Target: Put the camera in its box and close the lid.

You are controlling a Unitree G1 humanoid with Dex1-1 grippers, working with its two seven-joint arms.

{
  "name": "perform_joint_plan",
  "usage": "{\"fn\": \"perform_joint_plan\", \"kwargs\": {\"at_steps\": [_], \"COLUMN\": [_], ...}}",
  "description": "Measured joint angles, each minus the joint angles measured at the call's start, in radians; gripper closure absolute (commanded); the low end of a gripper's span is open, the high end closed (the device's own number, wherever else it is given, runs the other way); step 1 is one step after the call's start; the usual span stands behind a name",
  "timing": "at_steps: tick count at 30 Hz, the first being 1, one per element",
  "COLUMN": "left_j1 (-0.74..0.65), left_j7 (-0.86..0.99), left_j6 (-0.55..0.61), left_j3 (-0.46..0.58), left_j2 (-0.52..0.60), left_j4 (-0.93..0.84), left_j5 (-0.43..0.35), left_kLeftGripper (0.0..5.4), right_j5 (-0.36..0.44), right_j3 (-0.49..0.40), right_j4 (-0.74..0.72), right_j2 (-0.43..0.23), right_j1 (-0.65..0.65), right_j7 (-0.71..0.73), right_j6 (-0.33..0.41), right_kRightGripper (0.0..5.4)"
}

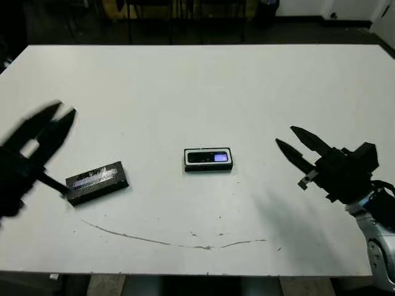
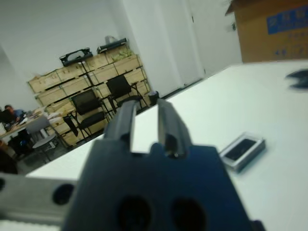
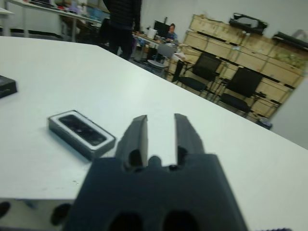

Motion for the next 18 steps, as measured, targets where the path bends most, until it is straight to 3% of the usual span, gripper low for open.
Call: {"fn": "perform_joint_plan", "kwargs": {"at_steps": [2, 6, 18], "left_j1": [-0.050, -0.159, -0.312], "left_j7": [-0.087, -0.248, -0.507], "left_j6": [0.017, 0.009, 0.041], "left_j3": [-0.004, -0.074, -0.305], "left_j2": [0.076, 0.124, 0.156], "left_j4": [0.097, 0.311, 0.477], "left_j5": [-0.015, -0.026, -0.020], "left_kLeftGripper": [3.35, 2.58, 0.34], "right_j5": [0.011, 0.033, 0.050], "right_j3": [-0.011, -0.023, -0.021], "right_j4": [0.007, 0.030, 0.051], "right_j2": [-0.002, -0.027, -0.038], "right_j1": [-0.005, -0.023, -0.030], "right_j7": [-0.007, -0.003, -0.006], "right_j6": [0.001, 0.000, 0.002], "right_kRightGripper": [5.37, 5.40, 5.40]}}
